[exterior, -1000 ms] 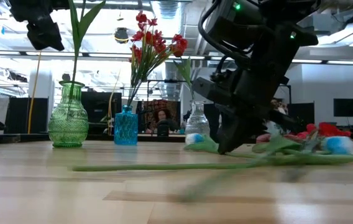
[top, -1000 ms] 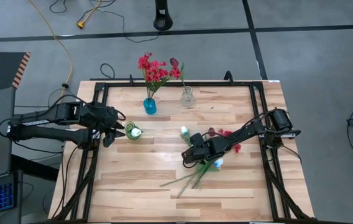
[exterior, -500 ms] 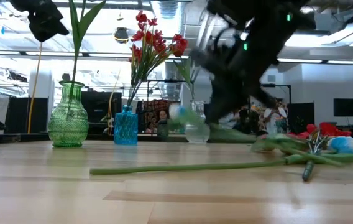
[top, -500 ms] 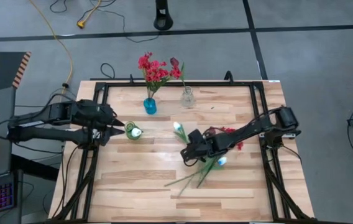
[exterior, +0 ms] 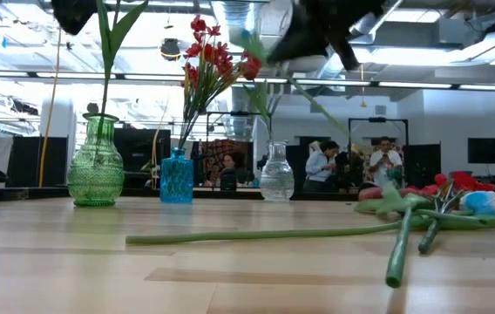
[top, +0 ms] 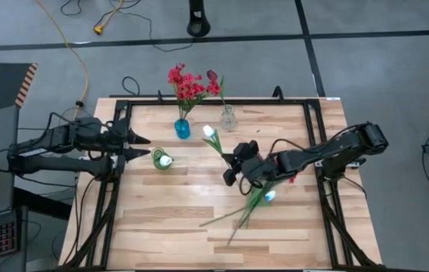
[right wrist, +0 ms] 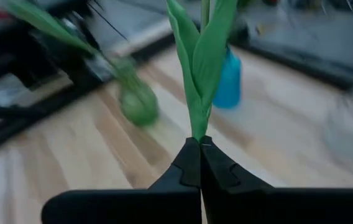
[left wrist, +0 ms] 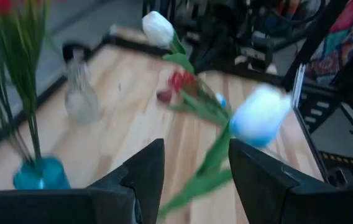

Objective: Sort flowers into vase by color
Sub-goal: Put the white left tulip into the green vase

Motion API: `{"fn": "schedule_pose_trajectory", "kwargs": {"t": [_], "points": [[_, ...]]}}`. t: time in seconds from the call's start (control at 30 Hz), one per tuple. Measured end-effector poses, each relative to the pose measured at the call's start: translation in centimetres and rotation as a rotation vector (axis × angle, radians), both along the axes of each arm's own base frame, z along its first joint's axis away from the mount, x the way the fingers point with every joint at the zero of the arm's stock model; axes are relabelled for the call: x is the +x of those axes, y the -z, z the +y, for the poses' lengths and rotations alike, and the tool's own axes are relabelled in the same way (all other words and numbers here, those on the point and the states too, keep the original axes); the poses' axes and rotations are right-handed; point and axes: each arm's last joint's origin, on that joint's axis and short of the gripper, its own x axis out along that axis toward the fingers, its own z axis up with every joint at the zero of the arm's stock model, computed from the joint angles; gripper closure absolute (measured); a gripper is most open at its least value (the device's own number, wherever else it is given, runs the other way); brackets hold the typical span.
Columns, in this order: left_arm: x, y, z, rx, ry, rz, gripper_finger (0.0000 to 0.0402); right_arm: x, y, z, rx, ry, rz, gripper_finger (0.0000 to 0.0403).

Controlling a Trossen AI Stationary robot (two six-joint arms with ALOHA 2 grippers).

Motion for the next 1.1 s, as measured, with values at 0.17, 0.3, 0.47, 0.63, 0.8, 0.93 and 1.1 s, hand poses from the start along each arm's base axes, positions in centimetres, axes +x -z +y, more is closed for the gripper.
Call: {"fn": "schedule_pose_trajectory", "kwargs": {"t": [0.17, 0.3, 0.47, 0.63, 0.8, 0.93, 1.1], "points": [[0.7, -1.1, 0.2, 0.096, -0.008, -0.108, 0.0235, 0.6, -1.9, -0.4, -0.137, -0.056, -0.103, 0.0383], [1.7, -1.9, 0.3, 0.147, -0.001, -0.182, 0.0235, 1.2, -3.1, -0.9, -0.236, -0.086, -0.181, 0.0383], [3.6, -2.4, 0.5, 0.185, 0.002, -0.238, 0.0235, 1.4, -4.2, -1.6, -0.32, -0.074, -0.241, 0.0382], [6.3, -2.2, 0.8, 0.203, 0.005, -0.245, 0.0235, 1.6, -4.8, -2.3, -0.341, -0.159, -0.294, 0.0382], [9.1, -1.8, 1.1, 0.224, 0.009, -0.252, 0.0235, 1.7, -5.0, -2.9, -0.342, -0.175, -0.318, 0.0382], [11.2, -1.3, 1.4, 0.257, 0.012, -0.274, 0.0235, 1.7, -5.0, -3.0, -0.345, -0.173, -0.314, 0.0382], [13.3, -0.8, 1.6, 0.286, 0.013, -0.305, 0.0235, 1.7, -5.0, -3.1, -0.352, -0.175, -0.311, 0.0382]]}}
